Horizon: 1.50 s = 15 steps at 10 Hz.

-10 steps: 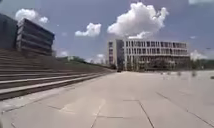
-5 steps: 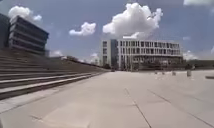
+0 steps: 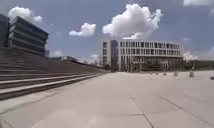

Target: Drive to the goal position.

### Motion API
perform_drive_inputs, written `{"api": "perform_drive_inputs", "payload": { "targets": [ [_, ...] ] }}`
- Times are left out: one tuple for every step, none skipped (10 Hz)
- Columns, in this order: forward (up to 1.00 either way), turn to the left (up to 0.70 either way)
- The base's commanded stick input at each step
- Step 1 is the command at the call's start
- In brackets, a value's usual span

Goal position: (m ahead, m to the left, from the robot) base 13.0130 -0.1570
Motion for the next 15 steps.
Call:
{"api": "perform_drive_inputs", "payload": {
  "targets": [
    [0.7, 0.0],
    [0.7, 0.0],
    [0.7, 0.0],
    [0.7, 0.0],
    [0.7, 0.0],
    [0.7, 0.0],
    [0.7, 0.0],
    [0.7, 0.0],
    [0.7, 0.0],
    [0.7, 0.0],
    [0.7, 0.0],
    [0.7, 0.0],
    [0.7, 0.0],
    [0.7, 0.0],
    [0.7, 0.0]
  ]
}}
